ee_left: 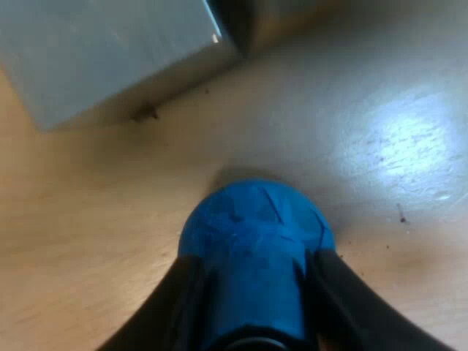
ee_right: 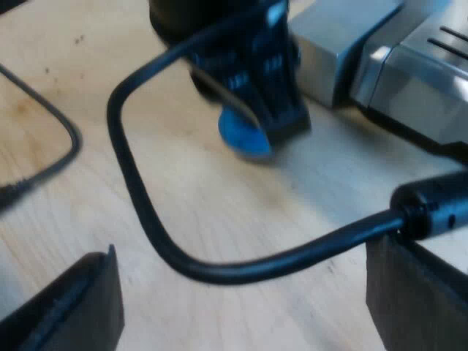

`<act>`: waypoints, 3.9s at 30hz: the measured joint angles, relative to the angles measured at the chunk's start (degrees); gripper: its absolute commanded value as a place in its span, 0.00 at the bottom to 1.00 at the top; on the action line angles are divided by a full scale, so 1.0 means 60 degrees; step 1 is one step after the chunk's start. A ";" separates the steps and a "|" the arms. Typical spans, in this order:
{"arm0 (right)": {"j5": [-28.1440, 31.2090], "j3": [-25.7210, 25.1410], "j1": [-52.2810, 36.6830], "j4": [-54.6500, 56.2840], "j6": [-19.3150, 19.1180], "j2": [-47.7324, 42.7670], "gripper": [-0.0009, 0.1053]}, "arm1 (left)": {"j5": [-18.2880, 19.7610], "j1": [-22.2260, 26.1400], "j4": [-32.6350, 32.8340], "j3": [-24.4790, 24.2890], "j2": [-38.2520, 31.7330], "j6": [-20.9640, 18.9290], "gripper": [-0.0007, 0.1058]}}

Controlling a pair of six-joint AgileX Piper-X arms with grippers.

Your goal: Grind coffee beans and then tamp

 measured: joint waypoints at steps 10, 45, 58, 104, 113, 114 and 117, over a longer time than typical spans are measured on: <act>0.0364 0.0000 0.0000 0.2621 0.0541 -0.1469 0.68 | 0.0158 0.0000 0.1159 0.0000 -0.2414 0.0058 0.01; 0.1972 0.3170 0.0000 0.0049 0.1345 -0.2090 0.68 | 0.3121 -0.2155 0.1755 -0.1585 -0.2598 -0.0154 0.01; 0.1935 0.3170 0.0000 0.0035 0.1345 -0.2090 0.68 | 0.3121 -0.4027 0.1001 -0.2328 -0.0635 -0.0414 0.01; 0.1935 0.3170 0.0000 0.0035 0.1345 -0.2090 0.68 | 0.2587 -0.4072 0.0221 -0.2461 0.1342 -0.0296 0.01; 0.1411 0.2999 0.0000 0.0059 0.0464 -0.2186 0.68 | 0.2309 -0.3478 0.1199 -0.2681 -0.0464 -0.0227 0.01; 0.1310 0.2868 0.0000 0.0059 0.0418 -0.2215 0.68 | 0.2282 -0.3159 0.1402 -0.2681 -0.0485 -0.0163 0.01; 0.1097 0.2587 0.0000 -0.0030 0.0379 -0.2241 0.68 | 0.2212 -0.2499 0.1807 -0.2681 -0.0481 0.0057 0.01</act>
